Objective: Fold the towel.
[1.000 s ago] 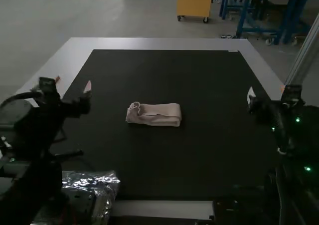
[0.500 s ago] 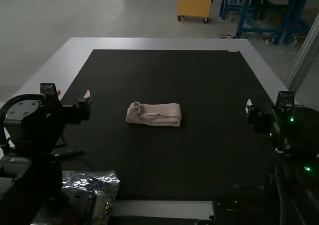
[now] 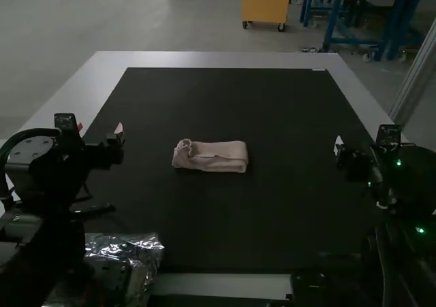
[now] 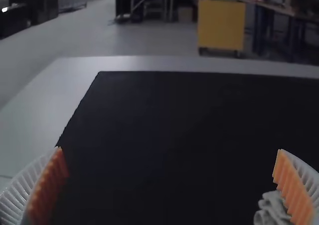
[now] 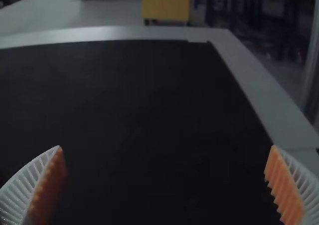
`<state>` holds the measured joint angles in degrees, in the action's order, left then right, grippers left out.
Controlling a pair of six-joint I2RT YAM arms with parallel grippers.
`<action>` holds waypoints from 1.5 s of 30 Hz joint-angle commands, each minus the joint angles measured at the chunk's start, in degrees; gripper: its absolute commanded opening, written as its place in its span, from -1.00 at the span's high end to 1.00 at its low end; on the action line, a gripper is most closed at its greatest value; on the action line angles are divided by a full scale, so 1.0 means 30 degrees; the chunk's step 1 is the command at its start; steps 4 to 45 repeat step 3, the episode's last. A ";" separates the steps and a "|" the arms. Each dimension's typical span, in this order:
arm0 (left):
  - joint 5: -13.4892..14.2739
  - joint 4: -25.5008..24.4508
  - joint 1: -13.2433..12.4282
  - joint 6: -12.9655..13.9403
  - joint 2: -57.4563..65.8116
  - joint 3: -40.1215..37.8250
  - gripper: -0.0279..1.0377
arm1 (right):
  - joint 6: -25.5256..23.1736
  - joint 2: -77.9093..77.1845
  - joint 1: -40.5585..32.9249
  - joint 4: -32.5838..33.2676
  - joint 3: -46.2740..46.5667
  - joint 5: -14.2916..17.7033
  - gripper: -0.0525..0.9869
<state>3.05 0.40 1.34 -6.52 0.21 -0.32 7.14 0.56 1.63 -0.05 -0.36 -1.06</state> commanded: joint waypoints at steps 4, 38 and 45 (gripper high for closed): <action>0.0156 0.0070 -0.0184 -0.0169 -0.0069 0.0106 -0.87 | 0.0141 -0.0156 0.0190 0.0135 0.0120 -0.0379 -0.85; 0.0156 0.0070 -0.0184 -0.0169 -0.0069 0.0106 -0.87 | 0.0141 -0.0156 0.0190 0.0135 0.0120 -0.0379 -0.85; 0.0156 0.0070 -0.0184 -0.0169 -0.0069 0.0106 -0.87 | 0.0141 -0.0156 0.0190 0.0135 0.0120 -0.0379 -0.85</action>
